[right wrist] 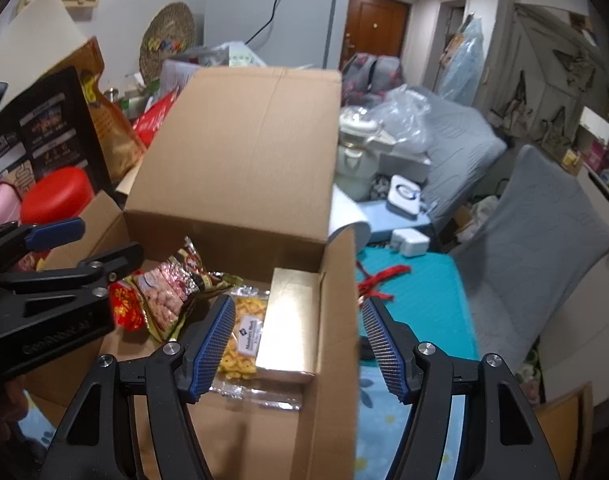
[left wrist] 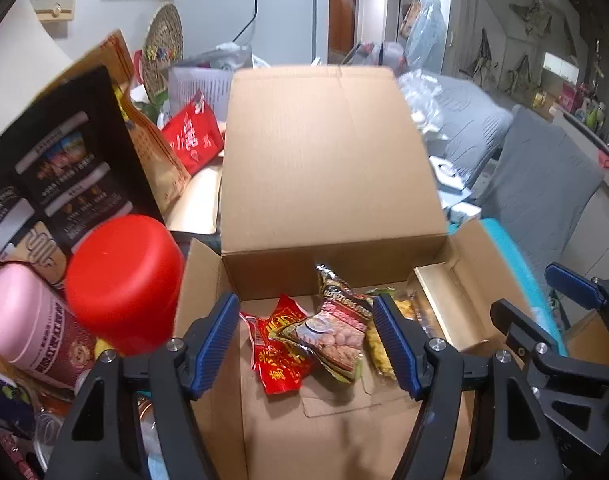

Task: Organize snacks
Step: 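Lower both held snacks into the box and open both tools, then withdraw both tools from the box back toward the table snacks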

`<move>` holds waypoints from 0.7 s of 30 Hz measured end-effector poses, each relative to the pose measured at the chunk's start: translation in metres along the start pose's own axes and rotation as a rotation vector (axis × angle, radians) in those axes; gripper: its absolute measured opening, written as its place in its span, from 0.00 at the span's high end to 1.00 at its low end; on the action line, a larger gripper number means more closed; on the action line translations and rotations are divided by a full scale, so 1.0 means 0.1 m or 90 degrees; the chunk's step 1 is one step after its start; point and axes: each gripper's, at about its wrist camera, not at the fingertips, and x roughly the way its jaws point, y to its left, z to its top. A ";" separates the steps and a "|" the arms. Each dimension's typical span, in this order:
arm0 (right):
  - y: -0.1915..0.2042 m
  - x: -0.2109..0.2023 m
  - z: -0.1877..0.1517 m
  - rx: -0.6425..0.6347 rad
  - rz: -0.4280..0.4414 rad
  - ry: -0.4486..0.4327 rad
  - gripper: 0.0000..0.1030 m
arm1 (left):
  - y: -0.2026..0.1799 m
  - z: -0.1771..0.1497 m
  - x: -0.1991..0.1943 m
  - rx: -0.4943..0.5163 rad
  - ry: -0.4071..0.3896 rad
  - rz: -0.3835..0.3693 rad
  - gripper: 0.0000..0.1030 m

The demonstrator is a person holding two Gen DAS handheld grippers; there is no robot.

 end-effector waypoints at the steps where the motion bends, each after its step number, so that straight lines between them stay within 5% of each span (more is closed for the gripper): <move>1: -0.01 -0.05 0.00 0.003 -0.001 -0.005 0.35 | 0.00 0.00 -0.08 0.000 -0.008 -0.001 0.33; 21: 0.02 -1.06 -0.23 0.026 0.040 -0.096 0.33 | -0.04 -0.18 -1.23 0.026 -0.106 -0.046 0.33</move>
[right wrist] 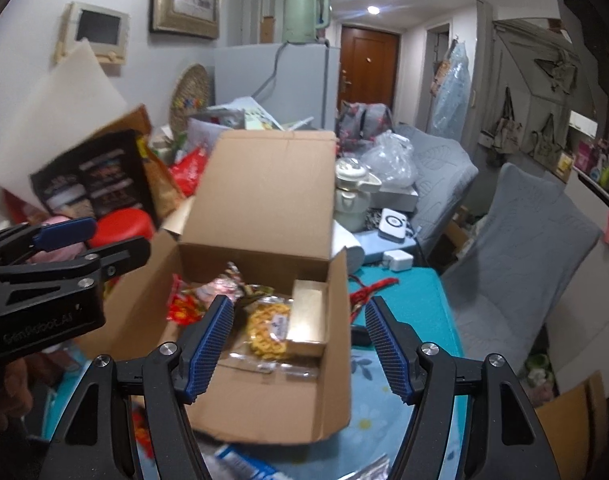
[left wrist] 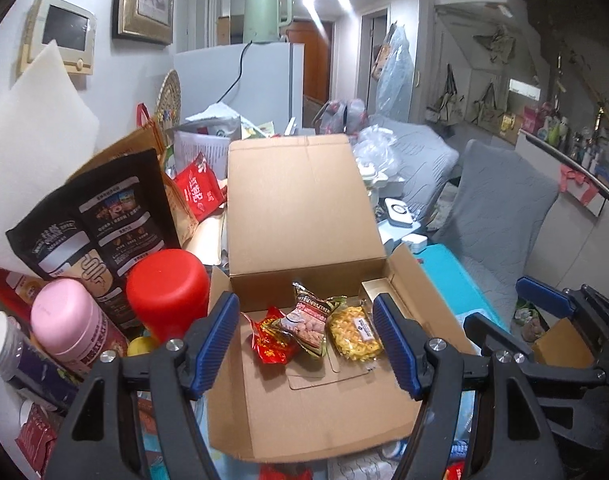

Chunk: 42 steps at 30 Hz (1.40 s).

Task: Organize snacks
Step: 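Withdraw both tools from the box back toward the table snacks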

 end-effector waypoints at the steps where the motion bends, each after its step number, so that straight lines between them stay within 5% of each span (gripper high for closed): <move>1: 0.01 -0.06 -0.02 -0.002 -0.002 -0.006 0.33 | 0.00 -0.01 -0.05 0.002 -0.005 -0.002 0.33; 22: 0.30 -0.99 -0.67 -0.011 -0.009 -0.045 0.30 | 0.00 -0.72 -0.93 0.026 -0.009 -0.073 0.33; 42: 0.42 -0.83 -1.75 0.053 0.034 0.096 0.30 | -0.01 -1.57 -0.94 0.027 0.051 -0.113 0.33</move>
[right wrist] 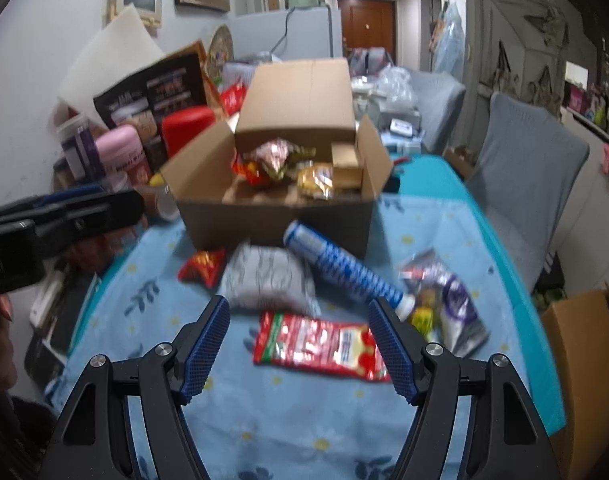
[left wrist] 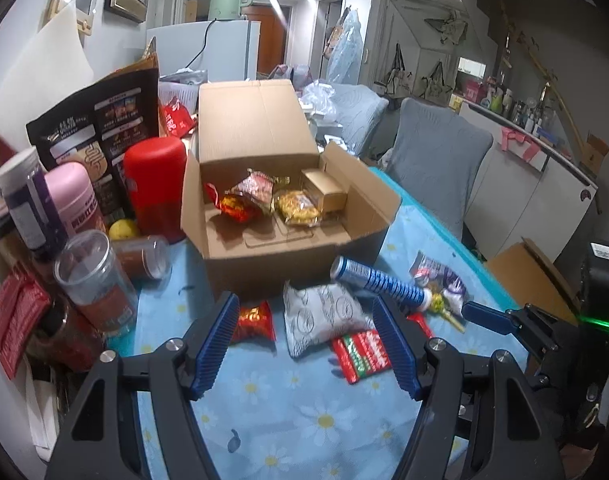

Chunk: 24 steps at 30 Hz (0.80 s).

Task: Organize snacks
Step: 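Withdraw both tools from the box back toward the table snacks, then grasp the white bread bag with the left tool while the right tool grasps the red spicy packet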

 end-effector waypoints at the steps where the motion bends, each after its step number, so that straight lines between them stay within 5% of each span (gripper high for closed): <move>1: -0.01 0.04 -0.05 0.004 -0.001 0.010 0.30 | 0.00 -0.04 0.03 0.003 0.007 0.001 0.33; 15: -0.22 0.58 -0.50 0.107 0.044 0.143 0.30 | 0.14 -0.41 0.51 -0.012 0.087 -0.005 0.33; 24: -0.47 0.81 -0.41 0.168 0.058 0.141 0.26 | 0.13 -0.41 0.79 -0.022 0.109 -0.020 0.33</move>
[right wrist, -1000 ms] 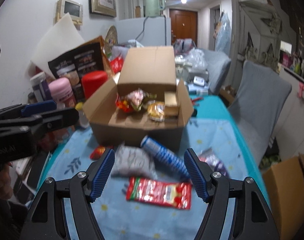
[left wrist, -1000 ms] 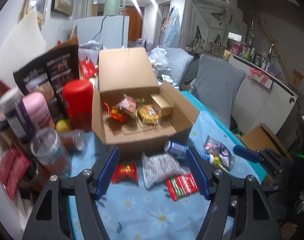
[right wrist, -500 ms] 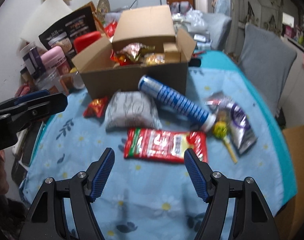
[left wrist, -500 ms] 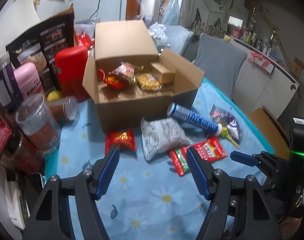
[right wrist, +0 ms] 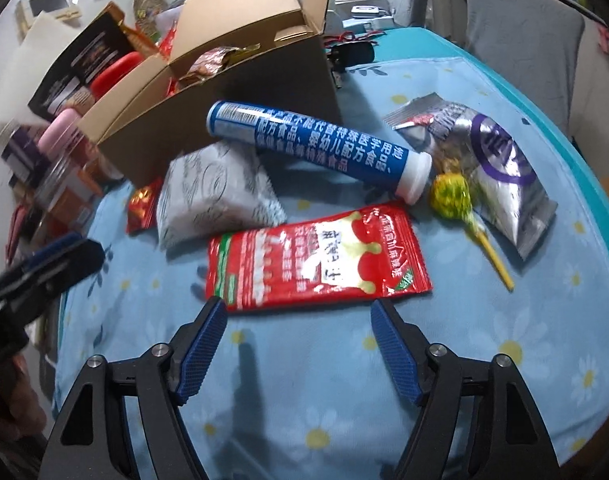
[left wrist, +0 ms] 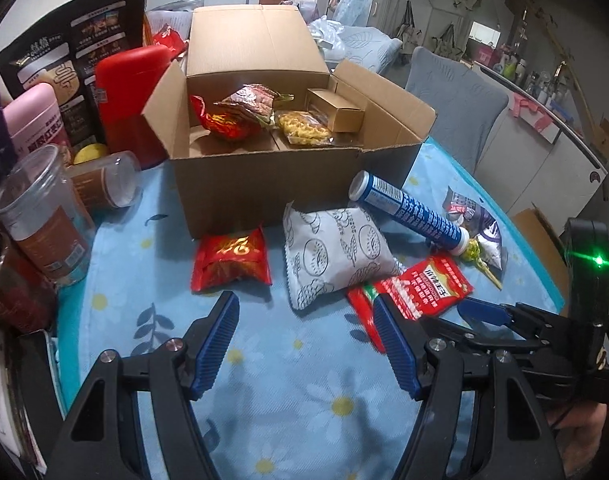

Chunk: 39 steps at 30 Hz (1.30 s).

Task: Organize snacks
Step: 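Grasp the white bread bag with the left tool while the right tool grasps the red spicy packet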

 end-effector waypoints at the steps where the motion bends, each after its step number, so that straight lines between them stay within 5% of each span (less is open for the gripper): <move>1: 0.00 0.02 0.04 0.001 -0.001 -0.002 0.25 | 0.00 0.01 0.01 0.000 -0.001 -0.002 0.33; 10: 0.08 0.27 0.36 -0.009 -0.047 -0.009 0.21 | -0.01 0.21 0.23 0.002 0.011 -0.010 0.33; 17: 0.40 0.47 0.27 -0.143 -0.145 -0.011 0.08 | -0.05 0.33 0.44 0.005 0.037 -0.013 0.33; 19: 0.36 0.44 0.23 -0.147 -0.130 -0.023 0.11 | -0.07 0.36 0.50 0.002 0.049 -0.031 0.33; 25: 0.21 0.31 0.20 -0.156 -0.131 -0.021 0.45 | -0.13 0.43 0.66 -0.018 0.066 -0.058 0.33; 30: 0.11 0.24 0.18 -0.156 -0.126 -0.026 0.48 | -0.24 0.45 0.86 -0.007 0.101 -0.011 0.32; 39: 0.05 0.16 0.11 -0.159 -0.109 -0.039 0.49 | -0.44 0.47 1.09 0.041 0.115 0.048 0.04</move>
